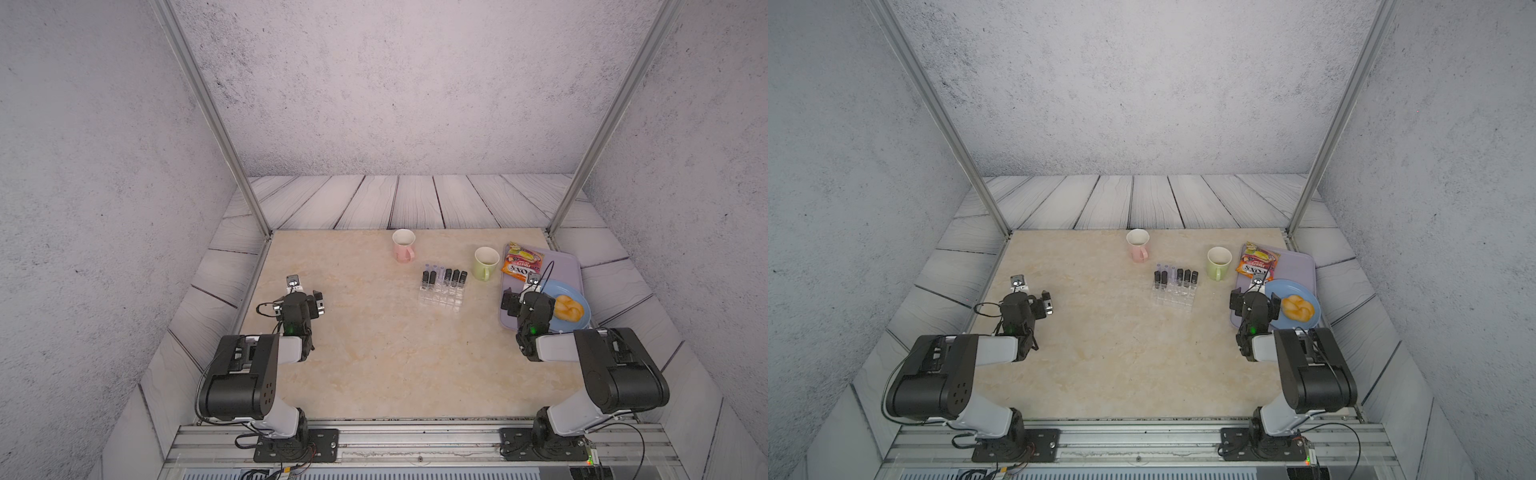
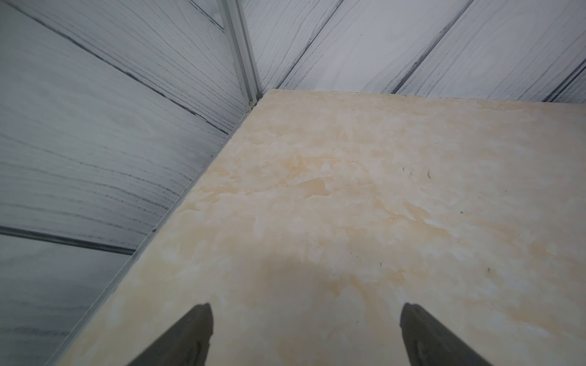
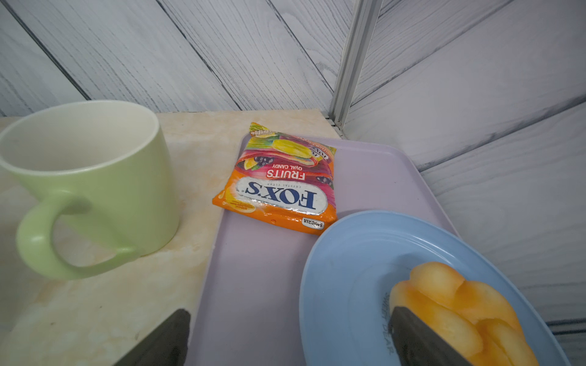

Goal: Arrange the lipsticks in the organizer
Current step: Reset both arms

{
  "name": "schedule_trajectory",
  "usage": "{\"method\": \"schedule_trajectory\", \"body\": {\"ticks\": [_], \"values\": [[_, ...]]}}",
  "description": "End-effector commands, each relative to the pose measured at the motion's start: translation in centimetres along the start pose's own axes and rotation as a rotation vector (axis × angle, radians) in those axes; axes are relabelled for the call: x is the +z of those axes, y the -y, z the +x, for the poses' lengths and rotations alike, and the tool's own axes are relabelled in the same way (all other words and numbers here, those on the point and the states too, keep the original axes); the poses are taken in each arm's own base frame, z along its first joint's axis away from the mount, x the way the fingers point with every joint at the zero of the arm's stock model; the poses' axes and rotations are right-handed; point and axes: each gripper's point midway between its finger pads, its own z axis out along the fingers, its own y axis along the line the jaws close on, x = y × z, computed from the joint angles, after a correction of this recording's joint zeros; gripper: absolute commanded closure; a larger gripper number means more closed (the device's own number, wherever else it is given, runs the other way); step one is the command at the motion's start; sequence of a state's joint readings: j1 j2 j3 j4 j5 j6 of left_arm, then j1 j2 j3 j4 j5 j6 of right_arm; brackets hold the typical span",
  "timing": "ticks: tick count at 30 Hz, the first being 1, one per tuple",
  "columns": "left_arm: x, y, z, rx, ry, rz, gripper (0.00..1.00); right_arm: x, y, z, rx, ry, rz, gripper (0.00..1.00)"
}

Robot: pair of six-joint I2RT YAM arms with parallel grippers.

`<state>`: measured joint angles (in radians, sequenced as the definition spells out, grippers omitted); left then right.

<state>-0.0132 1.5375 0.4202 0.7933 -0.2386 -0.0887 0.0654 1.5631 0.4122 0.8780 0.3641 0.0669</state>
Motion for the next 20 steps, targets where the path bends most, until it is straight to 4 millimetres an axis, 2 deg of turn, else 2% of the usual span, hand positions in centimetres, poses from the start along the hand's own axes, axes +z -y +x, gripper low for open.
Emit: {"method": "schedule_trajectory", "body": {"ticks": [1, 13, 15, 20], "values": [[0.0, 0.0, -1.3, -0.007, 0.026, 0.002, 0.02, -0.1, -0.2, 0.2, 0.018, 0.007, -0.012, 0.0], [0.1, 0.3, -1.2, 0.008, 0.021, 0.005, 0.02, 0.0, -0.2, 0.1, 0.024, 0.007, -0.014, 0.0], [0.3, 1.0, -1.1, 0.029, 0.011, 0.05, 0.02, 0.0, -0.1, 0.1, 0.023, 0.008, -0.014, 0.0], [0.3, 1.2, -1.1, 0.024, 0.008, 0.082, 0.02, 0.0, -0.1, 0.1, 0.028, 0.007, -0.026, 0.0]]}}
